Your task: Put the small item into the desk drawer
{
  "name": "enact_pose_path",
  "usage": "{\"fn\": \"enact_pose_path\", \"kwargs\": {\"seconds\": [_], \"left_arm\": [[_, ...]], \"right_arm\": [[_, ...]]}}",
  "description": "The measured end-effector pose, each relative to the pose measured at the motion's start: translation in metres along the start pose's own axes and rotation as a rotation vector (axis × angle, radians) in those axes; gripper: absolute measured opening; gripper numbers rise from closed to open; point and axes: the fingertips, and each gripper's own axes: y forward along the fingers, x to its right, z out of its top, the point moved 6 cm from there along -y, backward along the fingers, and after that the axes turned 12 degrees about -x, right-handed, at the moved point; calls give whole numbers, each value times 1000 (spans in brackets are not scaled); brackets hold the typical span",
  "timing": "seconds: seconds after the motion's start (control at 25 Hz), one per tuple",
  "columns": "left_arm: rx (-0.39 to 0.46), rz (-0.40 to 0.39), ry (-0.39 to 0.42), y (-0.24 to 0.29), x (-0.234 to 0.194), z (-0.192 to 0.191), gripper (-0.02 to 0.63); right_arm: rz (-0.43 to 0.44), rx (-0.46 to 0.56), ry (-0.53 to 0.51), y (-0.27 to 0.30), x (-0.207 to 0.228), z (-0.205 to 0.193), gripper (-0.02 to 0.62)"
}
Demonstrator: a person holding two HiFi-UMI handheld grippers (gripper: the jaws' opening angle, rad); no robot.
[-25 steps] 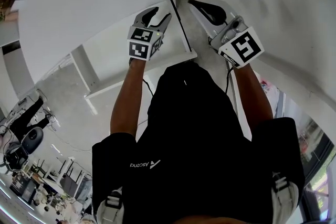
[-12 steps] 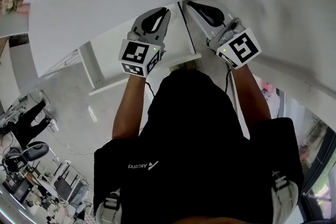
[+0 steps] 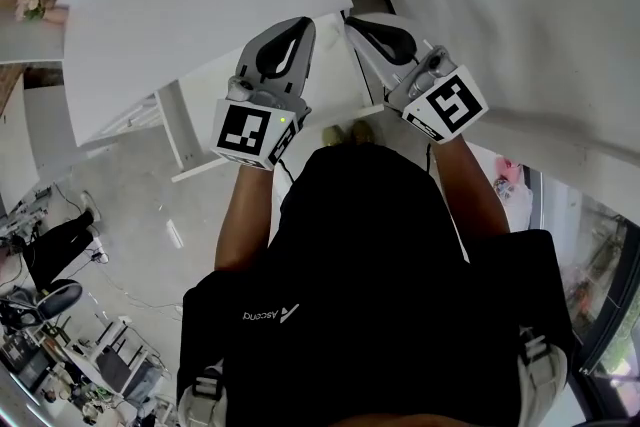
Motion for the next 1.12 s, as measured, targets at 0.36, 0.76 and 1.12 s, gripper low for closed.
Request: {"fn": "enact_pose_path", "kwargs": {"seconds": [0.36, 0.76, 1.12], "left_arm": [[71, -22, 51, -17, 22, 24, -2], [72, -51, 75, -19, 26, 29, -2], [75, -63, 75, -19, 29, 29, -2]], "right_arm": [[-2, 48, -22, -10, -16, 18, 0], [-12, 50, -36, -12, -16, 24, 0], [-15, 42, -36, -15, -17, 22, 0]]}}
